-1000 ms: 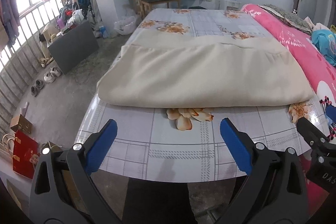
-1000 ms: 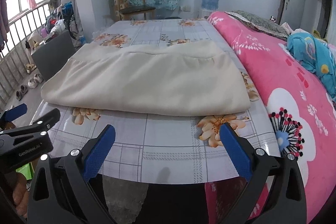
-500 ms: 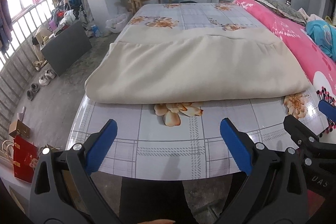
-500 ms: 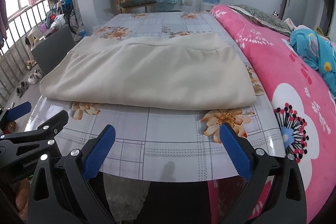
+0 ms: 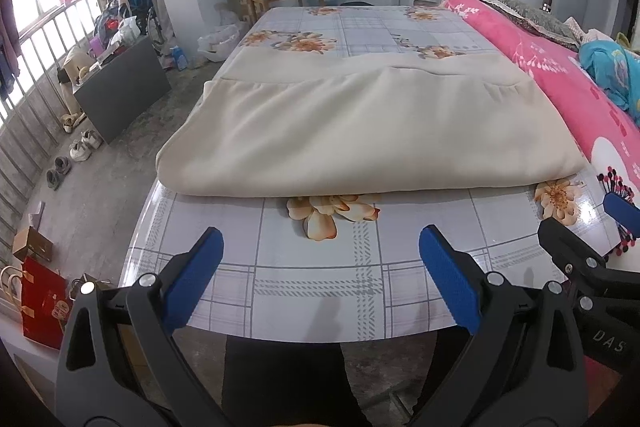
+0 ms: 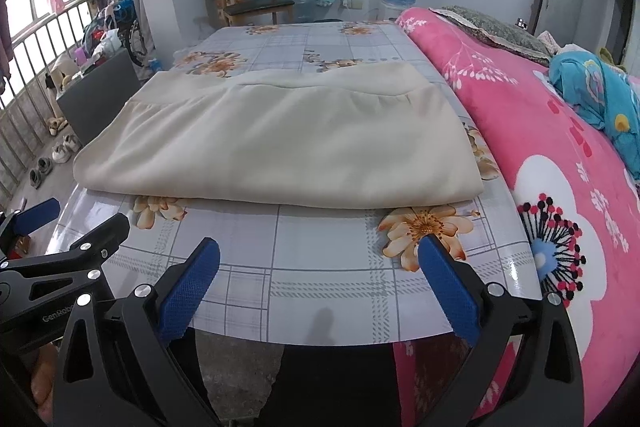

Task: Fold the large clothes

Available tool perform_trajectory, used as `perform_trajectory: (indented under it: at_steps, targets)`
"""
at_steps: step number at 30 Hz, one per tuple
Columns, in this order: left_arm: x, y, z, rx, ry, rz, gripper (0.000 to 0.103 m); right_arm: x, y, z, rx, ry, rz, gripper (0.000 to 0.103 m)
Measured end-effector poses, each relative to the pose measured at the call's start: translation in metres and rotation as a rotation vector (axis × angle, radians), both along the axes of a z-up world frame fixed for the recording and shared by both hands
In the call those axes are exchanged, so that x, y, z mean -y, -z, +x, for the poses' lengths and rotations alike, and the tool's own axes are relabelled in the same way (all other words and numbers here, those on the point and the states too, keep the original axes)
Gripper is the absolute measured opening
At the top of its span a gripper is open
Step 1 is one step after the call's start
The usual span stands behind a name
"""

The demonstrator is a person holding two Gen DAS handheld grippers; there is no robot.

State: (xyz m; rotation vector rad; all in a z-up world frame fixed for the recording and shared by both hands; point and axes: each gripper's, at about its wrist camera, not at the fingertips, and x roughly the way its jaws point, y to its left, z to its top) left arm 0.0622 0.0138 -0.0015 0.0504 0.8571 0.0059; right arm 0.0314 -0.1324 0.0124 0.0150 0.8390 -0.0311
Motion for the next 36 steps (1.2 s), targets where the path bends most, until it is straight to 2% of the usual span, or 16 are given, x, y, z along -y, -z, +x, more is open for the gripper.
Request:
perform_trajectory:
  at_steps: [36]
  targets:
    - [0.0005, -0.0005, 0.0000, 0.000, 0.002, -0.004, 0.095, -0.0058, -0.0027, 0.0005, -0.002, -0.015, -0.015, 0.097]
